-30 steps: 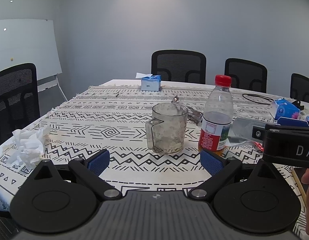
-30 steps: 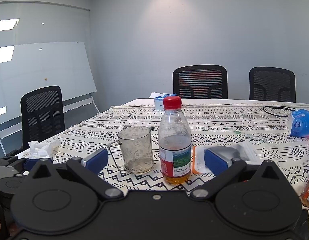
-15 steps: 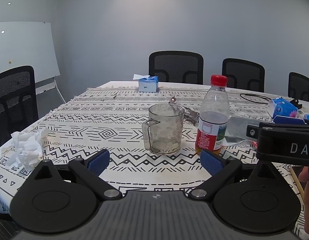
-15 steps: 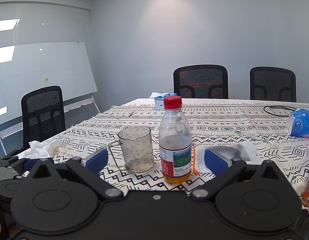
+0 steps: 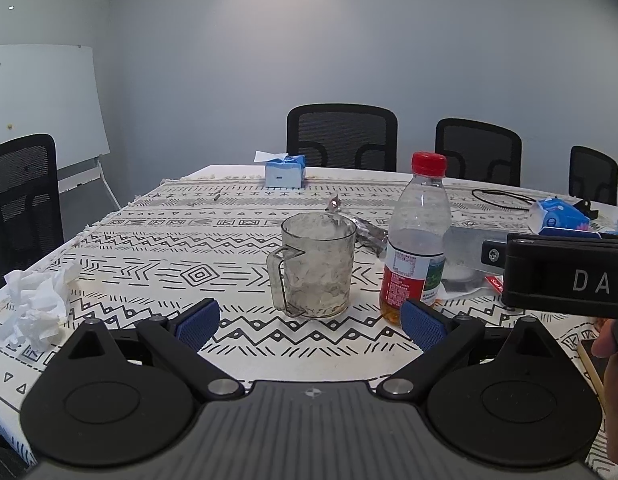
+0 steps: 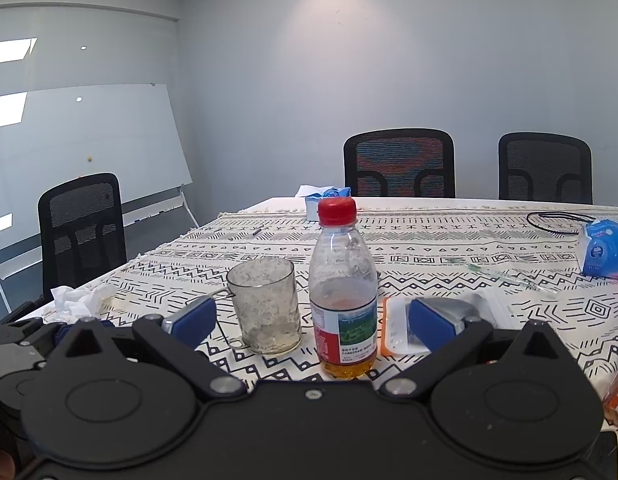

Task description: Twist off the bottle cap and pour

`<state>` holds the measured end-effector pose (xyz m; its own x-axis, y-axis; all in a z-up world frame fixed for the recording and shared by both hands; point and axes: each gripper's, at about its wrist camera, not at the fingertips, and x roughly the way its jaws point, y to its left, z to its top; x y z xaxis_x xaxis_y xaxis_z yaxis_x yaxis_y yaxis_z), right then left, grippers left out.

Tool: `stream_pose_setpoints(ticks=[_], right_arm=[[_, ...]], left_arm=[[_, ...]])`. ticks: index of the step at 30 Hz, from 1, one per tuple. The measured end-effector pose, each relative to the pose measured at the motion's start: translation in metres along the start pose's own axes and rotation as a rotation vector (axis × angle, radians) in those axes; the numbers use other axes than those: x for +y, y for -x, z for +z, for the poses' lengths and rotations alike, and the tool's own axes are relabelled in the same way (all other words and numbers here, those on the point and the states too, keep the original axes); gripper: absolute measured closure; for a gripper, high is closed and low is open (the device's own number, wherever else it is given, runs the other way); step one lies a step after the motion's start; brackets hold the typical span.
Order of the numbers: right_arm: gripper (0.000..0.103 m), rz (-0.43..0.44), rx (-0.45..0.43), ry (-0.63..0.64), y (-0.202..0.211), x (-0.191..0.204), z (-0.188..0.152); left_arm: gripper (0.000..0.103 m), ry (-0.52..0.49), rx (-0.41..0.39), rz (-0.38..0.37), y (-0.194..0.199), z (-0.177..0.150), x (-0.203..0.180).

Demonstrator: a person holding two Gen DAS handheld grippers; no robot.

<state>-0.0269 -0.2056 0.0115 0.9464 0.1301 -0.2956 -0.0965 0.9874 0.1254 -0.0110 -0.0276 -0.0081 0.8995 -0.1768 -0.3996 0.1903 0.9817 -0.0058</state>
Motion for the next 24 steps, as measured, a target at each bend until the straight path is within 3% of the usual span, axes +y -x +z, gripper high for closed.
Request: stream_pose_setpoints(ticks=[7,16,20,24], right_arm=[[0.0,0.025,-0.029,0.002,-0.013,-0.017,0.019],[0.002,0.088,-0.048,0.062,-0.048,-0.041,0.054],[0.018,0.135,-0.018,0.098,-0.076,-0.04,0.065],[0.027,0.133,0.013,0.122,-0.1,-0.041,0.066]], left_arm=[[0.005,-0.026,-0.086,-0.069,-0.015,0.011,-0.008],[0.005,-0.099,-0.132,-0.172,-0.051,0.022,-0.027],[0.005,-0.132,-0.148,-0.204,-0.07,0.024,-0.04],[0.005,-0.159,-0.155,-0.217,-0.09,0.022,-0.054]])
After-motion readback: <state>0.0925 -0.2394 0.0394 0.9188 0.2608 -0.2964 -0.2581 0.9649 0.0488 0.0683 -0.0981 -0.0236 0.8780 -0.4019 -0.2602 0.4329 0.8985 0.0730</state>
